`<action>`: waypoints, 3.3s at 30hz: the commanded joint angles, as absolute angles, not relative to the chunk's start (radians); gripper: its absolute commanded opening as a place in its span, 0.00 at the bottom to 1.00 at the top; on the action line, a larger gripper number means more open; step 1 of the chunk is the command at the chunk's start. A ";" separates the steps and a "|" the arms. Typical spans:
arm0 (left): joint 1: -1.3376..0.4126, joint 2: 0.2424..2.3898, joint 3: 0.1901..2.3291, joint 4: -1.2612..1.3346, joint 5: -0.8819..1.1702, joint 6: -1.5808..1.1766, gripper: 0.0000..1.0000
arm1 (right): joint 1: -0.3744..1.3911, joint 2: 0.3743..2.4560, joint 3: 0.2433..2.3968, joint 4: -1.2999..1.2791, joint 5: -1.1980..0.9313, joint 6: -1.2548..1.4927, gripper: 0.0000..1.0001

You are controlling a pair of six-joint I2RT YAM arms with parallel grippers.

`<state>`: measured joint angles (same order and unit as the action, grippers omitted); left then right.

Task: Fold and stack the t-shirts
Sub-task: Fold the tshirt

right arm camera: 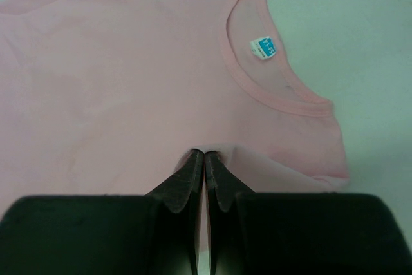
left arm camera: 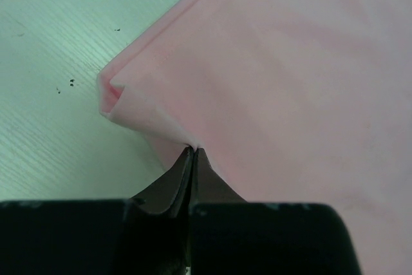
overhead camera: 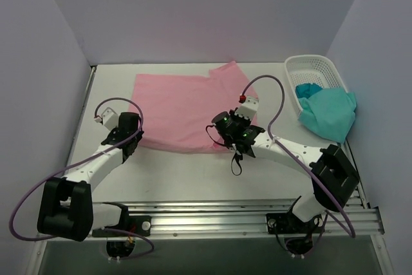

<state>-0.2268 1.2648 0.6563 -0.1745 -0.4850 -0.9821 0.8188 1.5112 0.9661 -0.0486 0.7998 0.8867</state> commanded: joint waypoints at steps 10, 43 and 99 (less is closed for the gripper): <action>-0.175 1.449 0.802 -0.028 -0.422 -0.947 0.02 | 0.664 1.652 1.167 0.037 0.793 0.802 0.00; -0.066 1.821 1.025 0.130 -0.308 -0.908 0.02 | 0.491 2.108 1.497 0.129 0.637 0.727 0.00; 0.078 2.174 1.638 0.109 0.092 -0.830 0.91 | 0.307 2.315 1.770 0.310 0.089 0.620 0.24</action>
<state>0.0875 2.1590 1.6272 0.0319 0.0509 -0.8261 0.3016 2.3070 1.7535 0.2386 0.1413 0.6037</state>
